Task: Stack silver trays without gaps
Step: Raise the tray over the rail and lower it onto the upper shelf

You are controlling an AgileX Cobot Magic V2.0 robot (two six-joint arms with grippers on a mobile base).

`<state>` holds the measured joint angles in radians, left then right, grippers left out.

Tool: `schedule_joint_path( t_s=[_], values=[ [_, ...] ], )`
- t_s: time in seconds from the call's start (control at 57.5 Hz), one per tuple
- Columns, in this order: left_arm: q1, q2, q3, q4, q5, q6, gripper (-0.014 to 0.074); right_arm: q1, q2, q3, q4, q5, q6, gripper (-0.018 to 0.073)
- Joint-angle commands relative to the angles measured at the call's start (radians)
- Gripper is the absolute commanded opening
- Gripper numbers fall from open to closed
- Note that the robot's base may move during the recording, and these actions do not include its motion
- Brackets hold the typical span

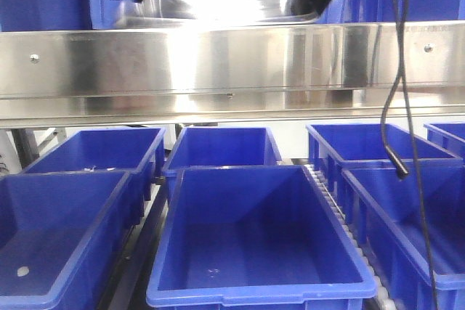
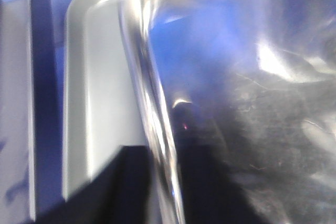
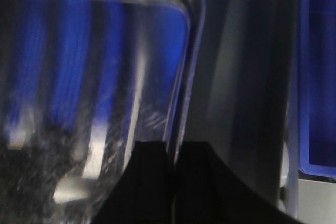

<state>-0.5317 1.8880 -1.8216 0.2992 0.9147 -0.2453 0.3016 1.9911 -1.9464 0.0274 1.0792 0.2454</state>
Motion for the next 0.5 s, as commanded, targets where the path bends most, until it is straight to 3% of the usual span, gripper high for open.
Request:
schedule_joint_path(
  t_s=[0.0,0.226,0.295,0.4,0.487],
  values=[
    [-0.009,-0.004,-0.007,-0.005,-0.021,0.002,0.0263,0.002,-0.004,-0.004,-0.006,-0.009,-0.027,-0.0076],
    [-0.009,-0.004,-0.007,-0.007,-0.021,0.000,0.0277,0.002,-0.002,-0.004,-0.006,-0.009,-0.027,-0.0060],
    [-0.009,-0.004,-0.007,-0.007,-0.021,0.000,0.0277,0.002,-0.002,-0.004,-0.006,-0.009,-0.027,0.0023],
    [-0.009,-0.004,-0.007,-0.007,-0.021,0.000,0.0277,0.002,-0.002,-0.004,-0.006,-0.008,-0.027,0.0230],
    [-0.009,-0.004,-0.007,-0.007,-0.021,0.000,0.0277,0.002,-0.002,-0.004,-0.006,-0.006,-0.027,0.0300]
  ],
)
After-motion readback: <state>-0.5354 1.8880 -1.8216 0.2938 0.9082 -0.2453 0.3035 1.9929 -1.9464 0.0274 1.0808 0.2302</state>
